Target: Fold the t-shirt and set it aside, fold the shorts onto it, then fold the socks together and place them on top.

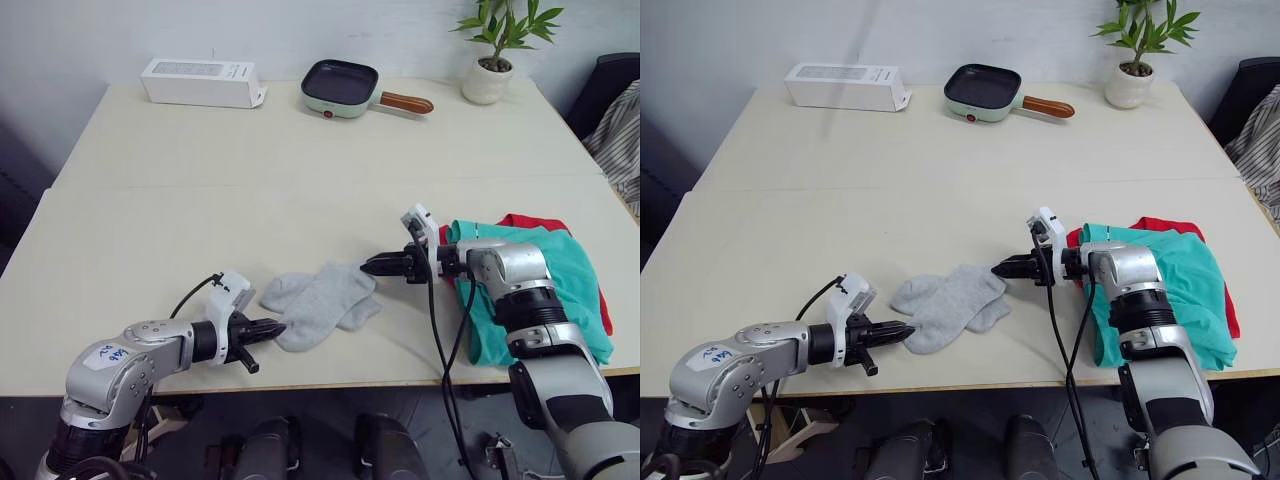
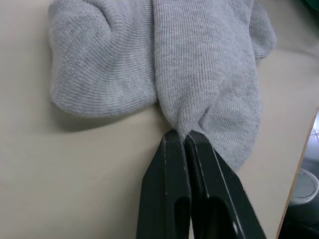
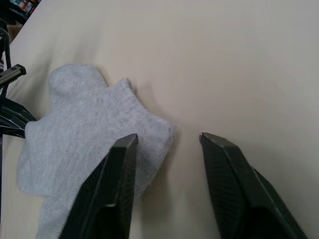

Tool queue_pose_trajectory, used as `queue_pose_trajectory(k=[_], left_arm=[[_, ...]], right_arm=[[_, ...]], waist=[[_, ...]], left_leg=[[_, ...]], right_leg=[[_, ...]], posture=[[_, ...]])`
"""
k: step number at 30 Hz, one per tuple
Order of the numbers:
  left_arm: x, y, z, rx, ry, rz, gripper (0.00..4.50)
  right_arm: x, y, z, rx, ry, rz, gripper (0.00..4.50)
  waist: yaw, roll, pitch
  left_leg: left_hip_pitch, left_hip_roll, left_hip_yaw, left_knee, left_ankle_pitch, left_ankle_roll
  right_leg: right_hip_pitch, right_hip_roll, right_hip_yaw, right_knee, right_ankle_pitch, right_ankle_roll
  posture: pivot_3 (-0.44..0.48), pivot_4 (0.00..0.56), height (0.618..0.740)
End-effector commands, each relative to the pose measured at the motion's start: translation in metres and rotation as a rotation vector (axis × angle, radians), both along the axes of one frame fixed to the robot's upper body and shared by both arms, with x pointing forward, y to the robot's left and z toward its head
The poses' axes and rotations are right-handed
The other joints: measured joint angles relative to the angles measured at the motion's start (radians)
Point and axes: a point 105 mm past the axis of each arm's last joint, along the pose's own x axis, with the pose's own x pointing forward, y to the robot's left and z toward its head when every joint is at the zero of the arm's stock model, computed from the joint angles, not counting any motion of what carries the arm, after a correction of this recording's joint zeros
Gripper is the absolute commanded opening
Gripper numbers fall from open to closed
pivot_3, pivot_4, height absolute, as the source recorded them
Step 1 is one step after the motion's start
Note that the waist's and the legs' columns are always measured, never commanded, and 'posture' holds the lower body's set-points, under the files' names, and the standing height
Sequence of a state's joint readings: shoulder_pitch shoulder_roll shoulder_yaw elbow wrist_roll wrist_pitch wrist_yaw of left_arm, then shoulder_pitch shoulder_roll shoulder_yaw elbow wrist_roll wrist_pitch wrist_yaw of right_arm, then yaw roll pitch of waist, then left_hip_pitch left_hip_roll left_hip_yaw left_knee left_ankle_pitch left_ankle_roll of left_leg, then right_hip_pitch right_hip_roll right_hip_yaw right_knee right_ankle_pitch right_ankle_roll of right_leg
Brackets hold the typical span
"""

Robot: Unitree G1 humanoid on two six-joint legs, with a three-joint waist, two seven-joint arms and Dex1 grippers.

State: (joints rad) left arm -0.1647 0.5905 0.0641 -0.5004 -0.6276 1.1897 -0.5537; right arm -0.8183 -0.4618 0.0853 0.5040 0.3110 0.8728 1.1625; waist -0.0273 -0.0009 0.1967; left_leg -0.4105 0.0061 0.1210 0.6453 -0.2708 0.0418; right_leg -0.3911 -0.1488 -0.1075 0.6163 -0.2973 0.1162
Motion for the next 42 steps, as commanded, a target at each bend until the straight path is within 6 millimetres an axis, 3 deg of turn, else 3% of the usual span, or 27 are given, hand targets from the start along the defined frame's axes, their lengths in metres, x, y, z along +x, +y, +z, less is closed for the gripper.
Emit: queue_pose_trajectory(k=[1,3,10,15,20,24,32,42], left_arm=[[-0.003,-0.003,0.0,0.007,0.003,-0.021,0.0],[-0.003,-0.003,-0.001,0.011,0.004,-0.026,0.0],[-0.003,0.003,0.009,-0.014,-0.021,-0.028,0.0],[-0.004,0.017,0.037,-0.057,-0.093,-0.066,0.0],[0.0,0.03,0.06,-0.024,-0.16,-0.125,0.0],[0.015,0.042,0.066,0.053,-0.197,-0.174,0.0],[0.043,0.044,0.065,0.082,-0.122,-0.342,0.0],[0.071,0.027,0.061,0.102,-0.109,-0.458,0.0]], right_arm=[[-0.003,0.014,0.009,0.033,-0.039,0.039,0.64],[-0.003,0.015,0.01,0.044,-0.05,0.037,0.05],[-0.011,0.009,0.028,0.115,-0.13,0.057,0.05],[-0.024,0.0,0.053,0.203,-0.228,0.036,0.05],[-0.045,-0.004,0.058,0.235,-0.288,0.012,0.05],[-0.062,-0.001,0.051,0.262,-0.308,-0.05,0.05],[-0.09,0.013,0.023,0.247,-0.348,-0.136,0.05],[-0.093,0.005,0.005,0.198,-0.382,-0.257,0.05]], waist=[[0.0,0.0,0.0],[0.0,0.0,0.0],[0.0,0.0,0.0],[0.001,0.0,0.0],[0.001,0.0,0.0],[0.005,0.0,0.0],[0.008,0.0,0.0],[0.003,-0.002,0.001]], left_leg=[[0.0,0.0,0.0,0.0,0.0,0.0],[0.0,0.0,0.0,0.001,0.0,0.0],[-0.001,0.0,0.0,0.0,0.0,0.0],[-0.005,0.001,0.0,0.001,0.0,0.0],[-0.005,0.001,0.0,0.0,0.0,0.0],[-0.007,0.002,-0.001,0.0,0.0,-0.001],[-0.01,0.001,0.002,0.0,0.0,0.0],[-0.011,0.0,0.006,0.002,0.005,0.008]], right_leg=[[0.0,0.0,0.0,0.0,0.0,0.0],[0.0,0.0,0.0,0.001,0.0,0.0],[-0.001,0.0,0.0,0.001,0.0,0.0],[-0.004,0.0,0.0,0.001,0.0,0.0],[-0.004,0.0,0.001,-0.001,0.0,0.0],[-0.005,0.001,0.0,-0.002,0.0,0.0],[-0.011,0.004,-0.004,-0.001,0.0,0.0],[-0.016,0.007,-0.001,0.006,0.0,0.0]], posture=[[0.0,0.15,0.74],[0.0,0.15,0.74],[0.0,0.15,0.74],[0.0,0.15,0.74],[0.0,0.15,0.74],[0.0,0.15,0.74],[0.0,0.15,0.74],[0.0,0.15,0.74]])
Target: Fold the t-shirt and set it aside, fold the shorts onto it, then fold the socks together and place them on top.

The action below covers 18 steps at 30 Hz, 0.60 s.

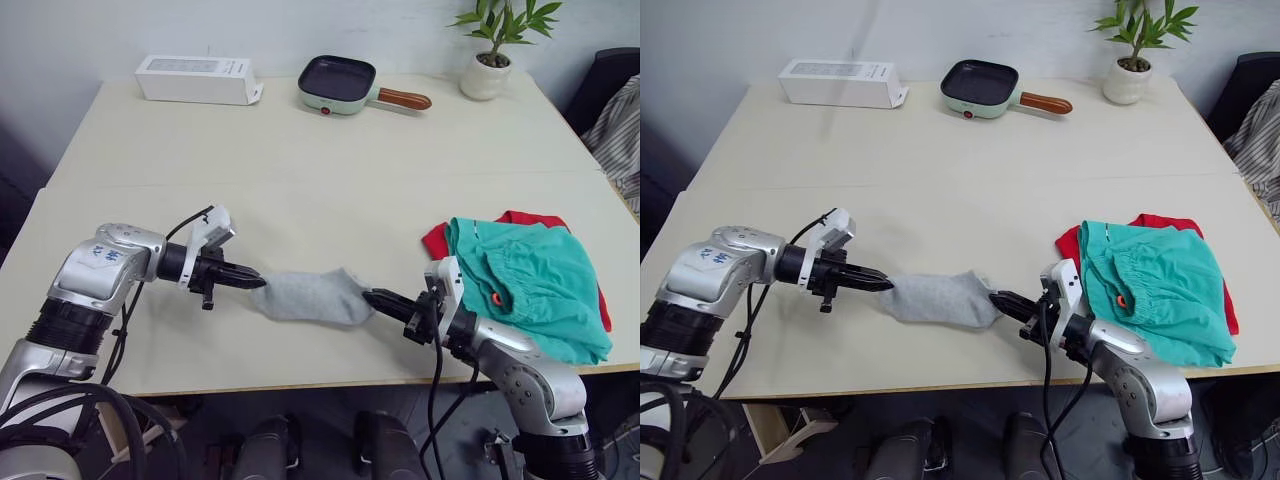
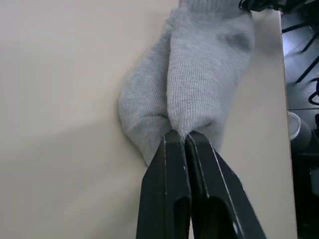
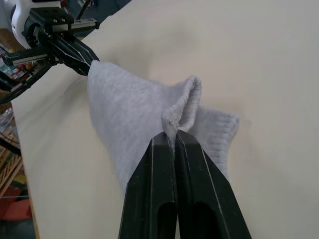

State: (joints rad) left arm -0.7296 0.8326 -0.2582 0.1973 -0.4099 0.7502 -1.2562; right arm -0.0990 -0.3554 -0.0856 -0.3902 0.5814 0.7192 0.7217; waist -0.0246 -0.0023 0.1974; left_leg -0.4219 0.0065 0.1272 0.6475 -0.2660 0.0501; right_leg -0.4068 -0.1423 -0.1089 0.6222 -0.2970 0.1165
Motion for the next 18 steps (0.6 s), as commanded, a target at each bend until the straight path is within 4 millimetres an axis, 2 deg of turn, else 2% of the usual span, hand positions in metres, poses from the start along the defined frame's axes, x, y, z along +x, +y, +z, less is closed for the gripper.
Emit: queue_pose_trajectory(k=[1,10,14,16,18], left_arm=[[0.005,-0.002,0.006,0.016,-0.033,-0.033,0.0],[0.012,-0.005,0.006,0.021,-0.037,-0.044,0.0],[0.022,-0.005,0.006,0.009,-0.071,0.019,0.96],[0.025,-0.006,0.008,-0.016,-0.098,0.036,1.65],[0.025,-0.006,0.012,-0.048,-0.149,0.042,2.33]], right_arm=[[-0.003,0.0,0.007,0.002,-0.06,-0.02,0.05],[-0.006,0.0,-0.004,0.014,-0.032,-0.046,0.05],[-0.001,-0.003,-0.008,0.034,-0.045,-0.093,0.0],[-0.002,-0.003,-0.01,0.045,-0.025,-0.088,0.46],[0.0,-0.01,-0.007,0.043,-0.053,-0.14,1.03]], waist=[[0.0,0.0,0.0],[0.0,-0.001,0.0],[0.001,-0.002,0.0],[0.001,-0.002,0.0],[0.001,-0.002,0.0]], left_leg=[[0.0,0.0,0.0,0.0,0.0,0.0],[-0.001,0.0,0.001,0.002,0.001,0.002],[-0.001,0.0,0.001,0.003,0.001,0.002],[-0.001,0.0,0.001,0.003,0.001,0.002],[-0.001,0.0,0.001,0.004,0.001,0.002]], right_leg=[[-0.001,0.0,0.0,0.001,0.0,0.0],[-0.001,0.0,0.001,0.005,0.0,0.0],[-0.001,0.0,0.001,0.006,0.0,0.0],[-0.001,0.0,0.001,0.006,0.0,0.0],[-0.001,-0.001,0.001,0.006,0.0,0.0]], posture=[[0.0,0.15,0.74],[0.0,0.15,0.74],[0.0,0.15,0.74],[0.0,0.15,0.74],[0.0,0.15,0.74]])
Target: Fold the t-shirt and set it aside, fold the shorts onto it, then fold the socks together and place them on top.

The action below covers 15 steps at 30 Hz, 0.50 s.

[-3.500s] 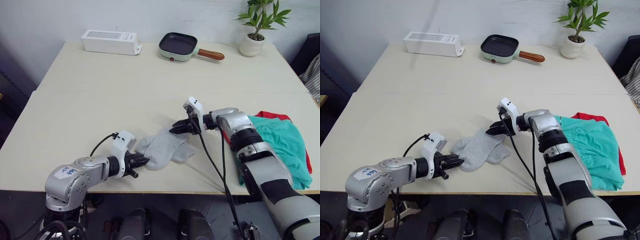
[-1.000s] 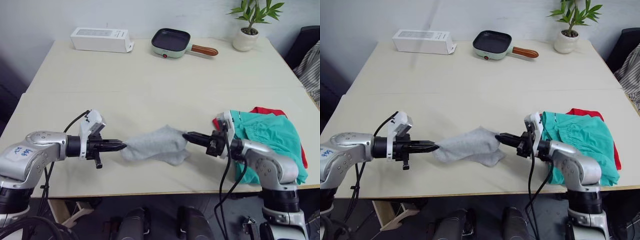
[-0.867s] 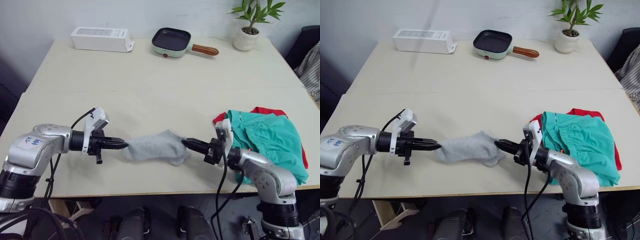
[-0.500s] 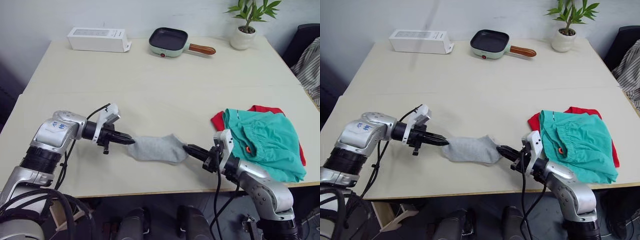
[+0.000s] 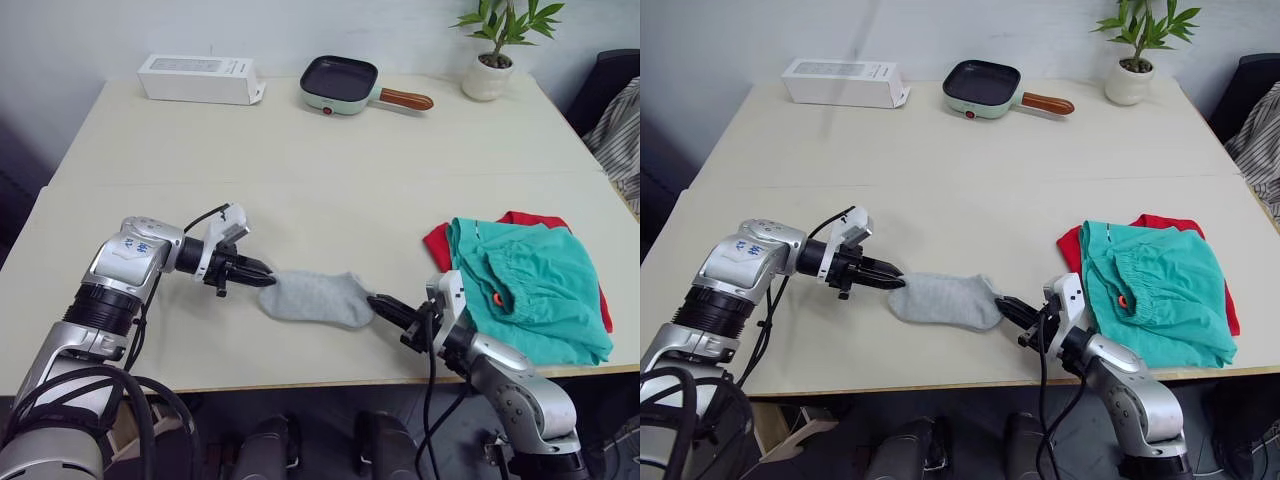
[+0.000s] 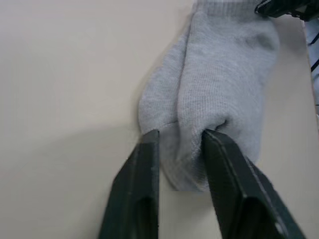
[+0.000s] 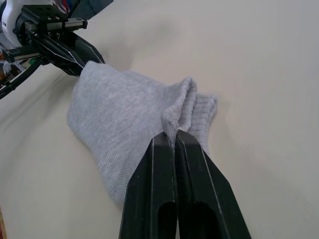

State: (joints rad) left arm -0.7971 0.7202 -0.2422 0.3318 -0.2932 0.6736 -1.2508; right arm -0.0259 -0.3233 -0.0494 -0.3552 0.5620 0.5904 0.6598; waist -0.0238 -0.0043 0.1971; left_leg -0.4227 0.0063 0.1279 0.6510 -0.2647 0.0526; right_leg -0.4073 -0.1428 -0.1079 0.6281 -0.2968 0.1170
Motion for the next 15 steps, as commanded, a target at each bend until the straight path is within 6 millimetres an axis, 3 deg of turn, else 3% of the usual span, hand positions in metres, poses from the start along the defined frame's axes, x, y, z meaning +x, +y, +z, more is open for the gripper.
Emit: queue_pose_trajectory(k=[1,3,4,7,11,15], left_arm=[[0.002,0.005,0.017,-0.069,-0.124,0.023,2.58],[-0.001,0.006,0.028,-0.146,-0.194,0.02,3.23],[-0.003,0.008,0.035,-0.194,-0.224,0.022,3.23],[-0.014,0.01,0.051,-0.279,-0.333,0.008,2.89],[-0.027,-0.014,0.053,-0.323,-0.4,-0.028,1.64],[-0.038,-0.039,0.023,-0.289,-0.376,-0.046,0.31]], right_arm=[[0.001,-0.012,0.012,0.004,-0.078,-0.065,1.34],[0.001,-0.017,0.019,-0.016,-0.12,-0.077,2.03],[0.001,-0.019,0.025,-0.02,-0.146,-0.081,2.39],[-0.002,-0.01,0.048,0.028,-0.209,-0.009,2.43],[-0.003,0.02,0.062,0.034,-0.266,0.103,1.4],[0.004,0.046,0.044,-0.061,-0.271,0.156,0.02]], waist=[[0.0,0.0,0.0],[-0.002,0.0,0.0],[-0.002,0.0,0.0],[-0.003,0.0,0.0],[-0.002,-0.001,0.0],[0.001,-0.002,-0.001]], left_leg=[[0.0,0.0,0.0,0.0,0.0,0.0],[0.0,0.0,0.0,0.0,0.0,0.0],[0.0,0.0,0.0,0.0,0.0,0.0],[0.0,0.0,0.0,0.0,0.0,0.0],[0.001,0.001,0.0,0.001,0.0,-0.001],[0.002,-0.001,-0.001,0.001,0.0,0.0]], right_leg=[[0.0,0.0,0.0,0.0,0.0,0.0],[0.0,-0.001,0.0,0.0,0.0,0.0],[0.0,-0.001,0.001,0.0,0.0,0.0],[0.0,-0.003,0.001,0.0,0.0,0.0],[0.0,-0.003,0.0,0.0,0.0,0.0],[0.002,-0.003,0.0,0.001,0.0,0.0]], posture=[[0.0,0.15,0.74],[0.0,0.15,0.74],[0.0,0.15,0.74],[0.0,0.15,0.74],[0.0,0.15,0.74],[0.0,0.15,0.74]])
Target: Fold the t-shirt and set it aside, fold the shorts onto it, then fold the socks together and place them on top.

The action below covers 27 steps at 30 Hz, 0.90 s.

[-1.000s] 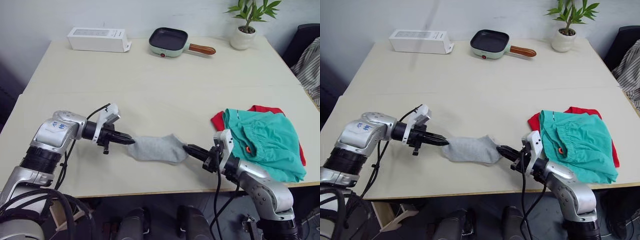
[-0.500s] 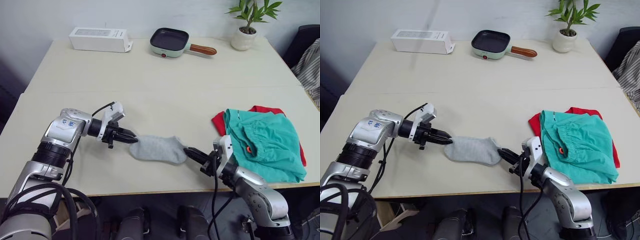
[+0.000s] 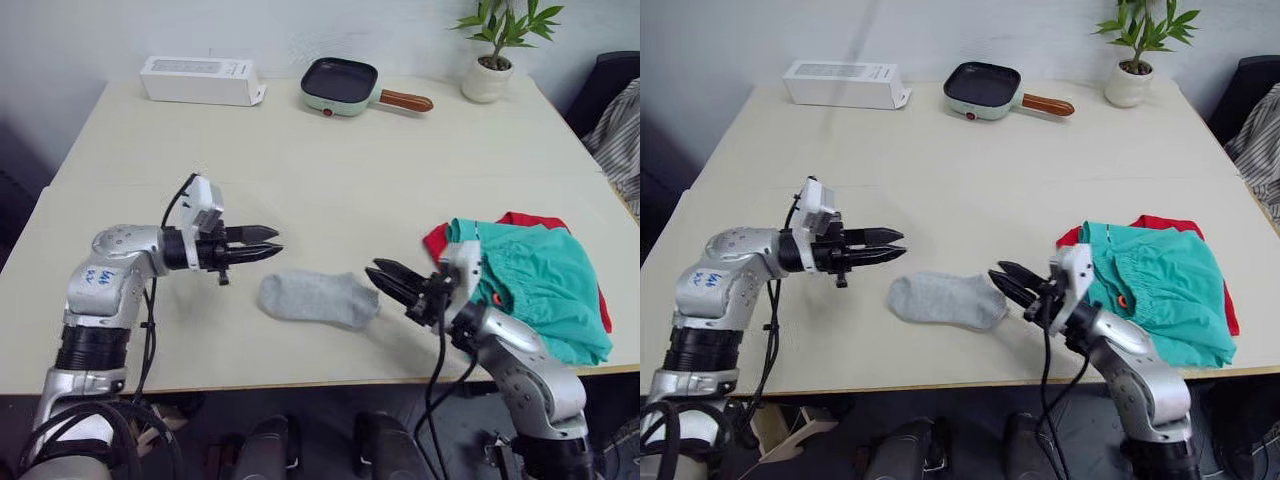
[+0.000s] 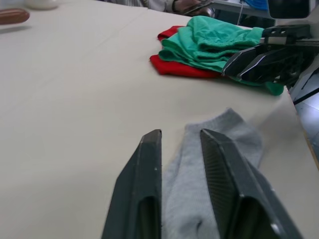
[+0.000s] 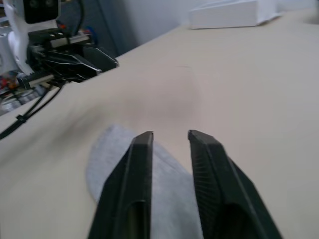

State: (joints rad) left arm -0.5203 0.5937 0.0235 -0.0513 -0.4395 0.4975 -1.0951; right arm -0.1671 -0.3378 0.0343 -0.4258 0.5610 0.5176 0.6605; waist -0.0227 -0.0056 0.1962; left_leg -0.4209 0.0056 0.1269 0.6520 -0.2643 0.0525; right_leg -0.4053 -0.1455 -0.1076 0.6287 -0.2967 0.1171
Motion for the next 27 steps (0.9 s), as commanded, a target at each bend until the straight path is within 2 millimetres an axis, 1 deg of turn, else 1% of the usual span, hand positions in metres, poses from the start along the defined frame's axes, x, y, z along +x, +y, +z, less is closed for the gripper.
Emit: queue_pose_trajectory(k=[1,3,5,8,10,11,13,16,17,18,19,21,22,24,25,27], left_arm=[[-0.005,-0.017,-0.017,0.027,-0.016,0.014,0.03],[0.001,-0.022,-0.037,0.048,-0.02,0.076,0.03],[0.007,-0.023,-0.049,0.032,-0.021,0.142,0.03],[0.014,-0.021,-0.066,0.05,-0.021,0.209,0.03],[0.02,-0.012,-0.079,0.109,-0.033,0.273,0.03],[0.023,-0.007,-0.083,0.131,-0.046,0.309,0.03],[0.024,0.0,-0.084,0.099,-0.032,0.345,0.03],[0.016,0.005,-0.084,0.055,-0.004,0.334,0.03],[0.013,0.008,-0.082,0.035,-0.006,0.333,0.03],[0.011,0.01,-0.077,-0.004,0.001,0.331,0.03],[0.009,0.011,-0.067,-0.07,0.0,0.323,0.03],[0.002,0.014,-0.042,-0.248,0.038,0.301,0.03],[0.002,0.018,-0.035,-0.297,0.055,0.315,0.03],[0.005,0.032,-0.027,-0.35,0.126,0.372,0.03],[0.005,0.041,-0.024,-0.357,0.178,0.395,0.21],[-0.005,0.047,-0.016,-0.372,0.306,0.345,0.58]], right_arm=[[0.001,0.019,-0.015,-0.092,-0.038,0.036,0.0],[0.004,0.028,-0.033,-0.155,-0.055,0.045,0.0],[0.011,0.028,-0.045,-0.181,-0.066,0.008,0.0],[0.019,0.016,-0.06,-0.195,-0.057,-0.057,0.0],[0.024,0.002,-0.068,-0.217,-0.06,-0.099,0.0],[0.025,-0.004,-0.069,-0.217,-0.061,-0.118,0.0],[0.028,-0.018,-0.068,-0.196,-0.048,-0.161,0.0],[0.026,-0.032,-0.066,-0.187,-0.043,-0.171,0.0],[0.025,-0.035,-0.065,-0.188,-0.044,-0.167,0.0],[0.024,-0.036,-0.062,-0.184,-0.047,-0.159,0.0],[0.023,-0.036,-0.057,-0.17,-0.052,-0.146,0.0],[0.02,-0.03,-0.045,-0.145,-0.073,-0.102,0.0],[0.019,-0.026,-0.04,-0.137,-0.086,-0.079,0.0],[0.018,-0.015,-0.029,-0.123,-0.116,-0.019,0.0],[0.019,-0.009,-0.023,-0.117,-0.132,0.009,0.0],[0.02,0.003,-0.018,-0.13,-0.152,0.062,0.0]], waist=[[0.001,-0.001,0.0],[0.002,-0.001,-0.001],[0.004,-0.002,-0.001],[0.006,-0.002,-0.001],[0.006,-0.002,-0.001],[0.007,-0.002,-0.001],[0.01,-0.003,-0.002],[0.013,-0.003,-0.002],[0.014,-0.003,-0.002],[0.015,-0.003,-0.002],[0.015,-0.003,-0.002],[0.015,-0.003,-0.002],[0.015,-0.003,-0.002],[0.014,-0.003,-0.002],[0.012,-0.003,-0.002],[0.002,-0.003,-0.002]], left_leg=[[0.0,0.0,0.0,0.0,0.0,0.0],[0.0,-0.002,0.0,0.0,0.0,0.001],[0.0,-0.003,0.0,0.0,0.001,0.002],[0.0,-0.003,0.0,0.0,0.001,0.002],[0.0,-0.003,0.0,0.0,0.001,0.003],[0.0,-0.003,0.0,0.0,0.001,0.002],[0.0,-0.003,0.0,0.0,0.001,0.002],[0.004,-0.003,-0.001,0.0,0.001,0.003],[0.008,-0.003,-0.002,-0.001,0.0,0.002],[0.012,-0.002,-0.002,-0.002,-0.002,0.002],[0.014,-0.001,-0.001,-0.002,-0.006,-0.002],[0.014,0.001,-0.001,-0.002,-0.007,-0.005],[0.014,0.002,-0.001,-0.002,-0.007,-0.005],[0.013,0.004,-0.002,-0.002,-0.006,-0.006],[0.013,0.004,-0.002,-0.002,-0.006,-0.006],[0.014,0.005,-0.002,-0.002,-0.004,-0.004]], right_leg=[[0.0,0.0,0.0,0.0,0.0,0.0],[0.0,0.0,-0.001,0.0,0.0,0.001],[0.0,-0.001,-0.001,-0.001,0.0,0.001],[0.0,-0.002,-0.001,-0.001,0.001,0.001],[0.0,-0.002,-0.001,-0.001,0.001,0.001],[0.0,-0.002,-0.001,-0.001,0.001,0.001],[0.001,-0.002,-0.001,-0.001,0.001,0.001],[0.005,-0.003,-0.002,-0.002,0.001,0.001],[0.009,-0.004,-0.002,-0.003,0.001,0.001],[0.013,-0.005,-0.001,-0.005,0.001,0.001],[0.016,-0.005,-0.001,-0.007,0.001,0.001],[0.015,-0.005,0.0,-0.007,0.001,0.001],[0.014,-0.005,0.001,-0.007,0.0,0.001],[0.014,-0.003,0.002,-0.006,0.0,0.0],[0.014,-0.003,0.002,-0.006,0.0,-0.001],[0.014,-0.002,0.002,-0.006,-0.001,-0.001]], posture=[[0.0,0.15,0.74],[0.0,0.15,0.74],[0.0,0.15,0.74],[0.0,0.15,0.74],[0.0,0.15,0.74],[0.0,0.15,0.74],[0.0,0.15,0.74],[0.0,0.15,0.74],[0.0,0.15,0.74],[0.0,0.15,0.74],[0.0,0.15,0.74],[0.0,0.15,0.74],[0.0,0.15,0.74],[0.0,0.15,0.74],[0.0,0.15,0.74],[0.0,0.15,0.74]])
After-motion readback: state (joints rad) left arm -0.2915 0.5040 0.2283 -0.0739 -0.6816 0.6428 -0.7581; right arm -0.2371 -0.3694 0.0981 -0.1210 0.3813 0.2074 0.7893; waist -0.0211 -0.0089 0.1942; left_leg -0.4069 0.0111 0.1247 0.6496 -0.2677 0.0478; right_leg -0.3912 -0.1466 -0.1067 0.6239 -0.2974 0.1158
